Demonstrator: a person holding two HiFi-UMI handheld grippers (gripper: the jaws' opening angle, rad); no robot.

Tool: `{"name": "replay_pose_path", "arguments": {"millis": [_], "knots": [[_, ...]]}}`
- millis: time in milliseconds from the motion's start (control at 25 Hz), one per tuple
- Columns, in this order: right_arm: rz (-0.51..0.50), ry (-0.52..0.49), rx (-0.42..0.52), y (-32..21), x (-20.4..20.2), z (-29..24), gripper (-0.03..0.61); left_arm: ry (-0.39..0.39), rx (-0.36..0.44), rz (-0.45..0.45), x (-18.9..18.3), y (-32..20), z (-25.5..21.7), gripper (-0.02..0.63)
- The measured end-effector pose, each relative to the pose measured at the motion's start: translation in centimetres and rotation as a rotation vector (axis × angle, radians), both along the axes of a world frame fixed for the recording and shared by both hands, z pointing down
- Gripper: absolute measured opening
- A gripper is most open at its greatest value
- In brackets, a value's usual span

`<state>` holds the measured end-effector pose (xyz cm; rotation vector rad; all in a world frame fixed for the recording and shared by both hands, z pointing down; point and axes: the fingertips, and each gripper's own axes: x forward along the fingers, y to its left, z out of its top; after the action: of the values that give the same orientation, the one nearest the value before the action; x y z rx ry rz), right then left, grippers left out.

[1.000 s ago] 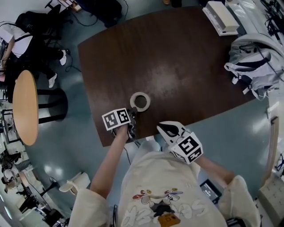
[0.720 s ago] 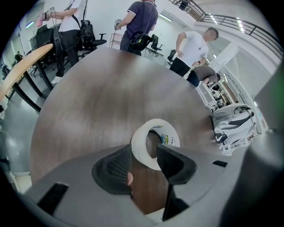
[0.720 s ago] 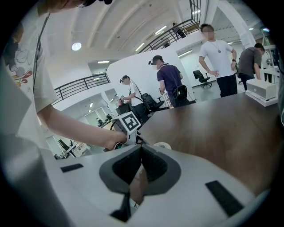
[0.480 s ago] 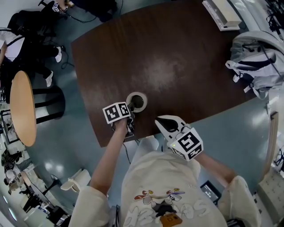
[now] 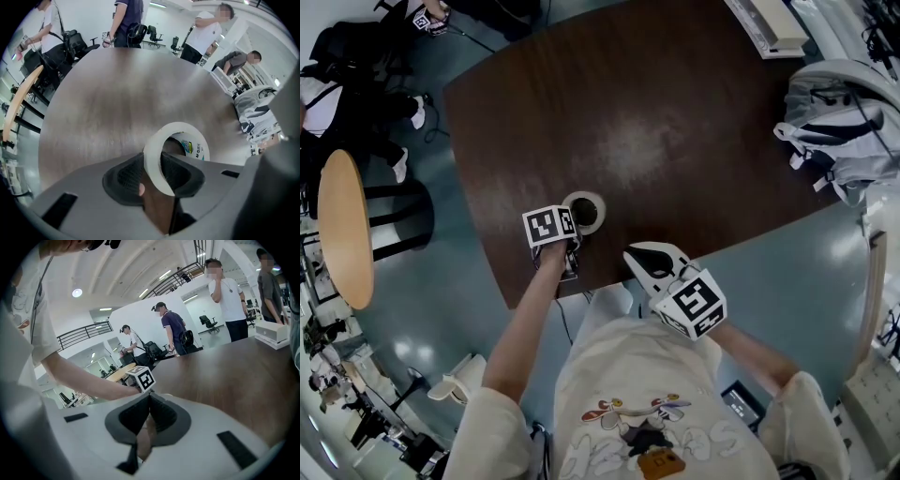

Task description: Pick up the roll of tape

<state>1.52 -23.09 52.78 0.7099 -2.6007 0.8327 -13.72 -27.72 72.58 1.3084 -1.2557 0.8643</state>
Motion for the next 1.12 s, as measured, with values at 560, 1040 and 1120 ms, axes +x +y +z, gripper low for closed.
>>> {"name": "replay_pose_path", "arguments": {"millis": [560, 1040, 1120], "knots": [[0.011, -0.024, 0.015, 1.5, -0.5, -0.5, 0.006, -0.112, -0.004, 0.123, -0.1, -0.3, 0.0, 0.085], [0.077, 0.012, 0.068, 4.1, -0.3, -2.3, 0.006, -0.013, 0.143, 0.003, -2.6, 2.3, -4.4, 0.084], [0.09, 0.022, 0.088, 5.0, -1.0, -2.8, 0.005, 0.018, 0.198, -0.019, -3.3, 3.1, -6.4, 0.084]]}}
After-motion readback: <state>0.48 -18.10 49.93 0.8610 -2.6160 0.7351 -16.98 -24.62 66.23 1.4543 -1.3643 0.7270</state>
